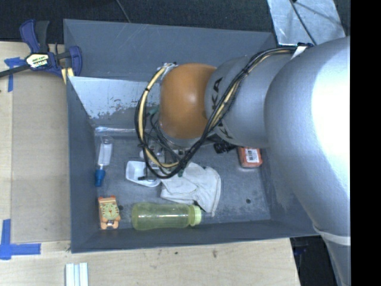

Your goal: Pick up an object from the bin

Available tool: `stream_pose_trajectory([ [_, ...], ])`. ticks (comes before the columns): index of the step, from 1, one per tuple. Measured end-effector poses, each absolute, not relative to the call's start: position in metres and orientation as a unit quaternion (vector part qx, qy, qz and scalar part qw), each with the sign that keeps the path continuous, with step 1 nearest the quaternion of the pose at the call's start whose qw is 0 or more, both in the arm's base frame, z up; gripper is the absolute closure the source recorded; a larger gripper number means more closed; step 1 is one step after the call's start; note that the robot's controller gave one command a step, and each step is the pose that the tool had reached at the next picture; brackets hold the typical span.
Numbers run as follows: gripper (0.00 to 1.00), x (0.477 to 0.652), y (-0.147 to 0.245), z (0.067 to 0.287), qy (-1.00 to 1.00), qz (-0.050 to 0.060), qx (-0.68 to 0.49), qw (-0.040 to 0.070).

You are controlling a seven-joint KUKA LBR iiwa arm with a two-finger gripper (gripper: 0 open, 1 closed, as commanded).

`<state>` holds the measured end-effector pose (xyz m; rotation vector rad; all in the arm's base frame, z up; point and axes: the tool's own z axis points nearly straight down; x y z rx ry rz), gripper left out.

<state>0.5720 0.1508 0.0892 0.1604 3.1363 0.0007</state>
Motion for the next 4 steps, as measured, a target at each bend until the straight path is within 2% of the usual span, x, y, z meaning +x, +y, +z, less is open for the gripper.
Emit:
stream_pose_trajectory([
  [3,1.00,0.563,0.164,0.089,0.999,0.000,0.044,0.000],
  [4,1.00,0.565,0.159,0.135,0.999,-0.001,0.040,-0.003],
])
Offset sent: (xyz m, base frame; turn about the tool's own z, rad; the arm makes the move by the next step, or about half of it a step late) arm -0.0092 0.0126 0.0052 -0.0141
